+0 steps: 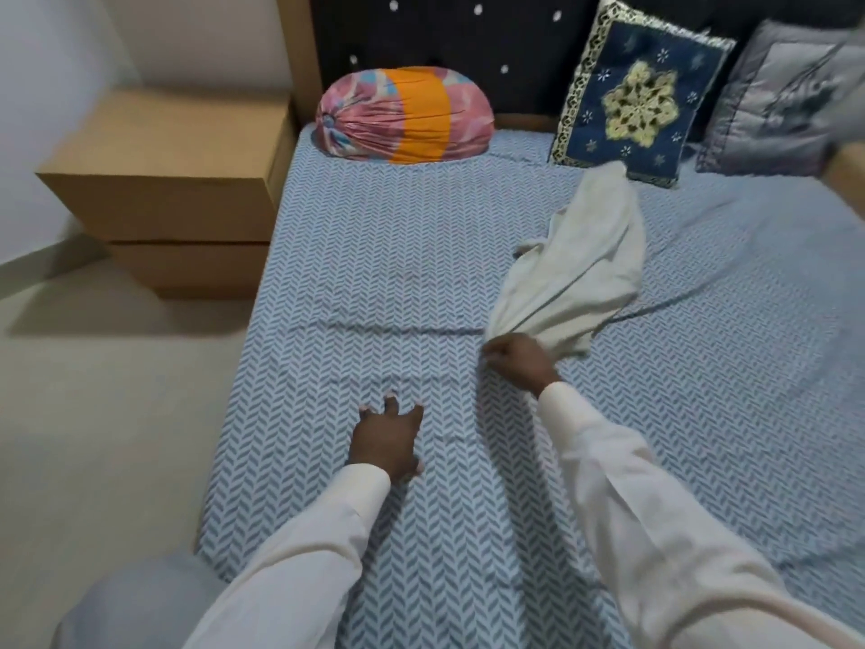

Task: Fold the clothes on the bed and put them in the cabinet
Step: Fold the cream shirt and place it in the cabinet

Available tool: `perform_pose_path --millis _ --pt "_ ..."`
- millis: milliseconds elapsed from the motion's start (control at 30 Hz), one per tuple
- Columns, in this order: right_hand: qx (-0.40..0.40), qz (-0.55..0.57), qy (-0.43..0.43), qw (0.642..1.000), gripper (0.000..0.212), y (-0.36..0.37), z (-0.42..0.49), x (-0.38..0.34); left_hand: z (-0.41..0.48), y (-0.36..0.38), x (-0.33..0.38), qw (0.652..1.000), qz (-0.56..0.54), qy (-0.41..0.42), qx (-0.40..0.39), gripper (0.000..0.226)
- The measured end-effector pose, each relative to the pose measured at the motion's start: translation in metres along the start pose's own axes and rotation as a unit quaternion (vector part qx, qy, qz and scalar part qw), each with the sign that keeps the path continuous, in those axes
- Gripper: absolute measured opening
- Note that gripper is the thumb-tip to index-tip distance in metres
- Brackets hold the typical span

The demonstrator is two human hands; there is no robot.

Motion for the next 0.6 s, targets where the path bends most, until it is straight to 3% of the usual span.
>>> perform_pose_path --millis 67,133,200,267,300,400,533,600 --pt "-0.124 0.084 -0.048 0.988 0.020 0.023 -0.036 -0.026 -0.007 -0.011 -0.011 0.994 -0.097 0.011 0.047 0.066" --pt "-0.233 0.102 -0.087 0.963 0.026 0.047 -0.074 -0.050 -0.020 -0.021 -0.031 0.954 -0.289 -0.005 0.081 0.055" --pt "-0.323 0.126 -0.102 0.933 0.026 0.073 -0.108 -0.069 -0.035 -0.022 -0.051 0.850 -0.518 -0.037 0.095 0.031" --pt "-0.387 0.164 -0.104 0.902 0.023 0.092 -0.138 -0.084 -0.054 -0.015 -0.061 0.742 -0.661 -0.057 0.099 0.032" --pt "-0.417 0.183 -0.107 0.884 0.022 0.102 -0.154 -0.094 -0.064 -0.009 -0.066 0.728 -0.678 -0.049 0.086 0.042" --pt "-0.473 0.197 -0.107 0.852 0.019 0.116 -0.191 -0.116 -0.081 0.009 -0.069 0.742 -0.668 -0.015 0.054 0.065" --pt "-0.459 0.188 -0.078 0.865 0.019 0.118 -0.221 -0.123 -0.106 -0.007 -0.076 0.722 -0.662 -0.002 0.202 0.035" --pt "-0.447 0.207 -0.038 0.869 0.024 0.110 -0.229 -0.116 -0.118 -0.017 -0.088 0.682 -0.686 -0.017 0.253 0.029"
Point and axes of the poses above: each hand's wrist, its own z-axis towards the middle knuckle, its own y-axis out of the palm, x = y × z, the point moved 3 cm from there along z, towards the middle knuckle, and after that the axes turned 9 degrees about y, right-handed, at the moved point
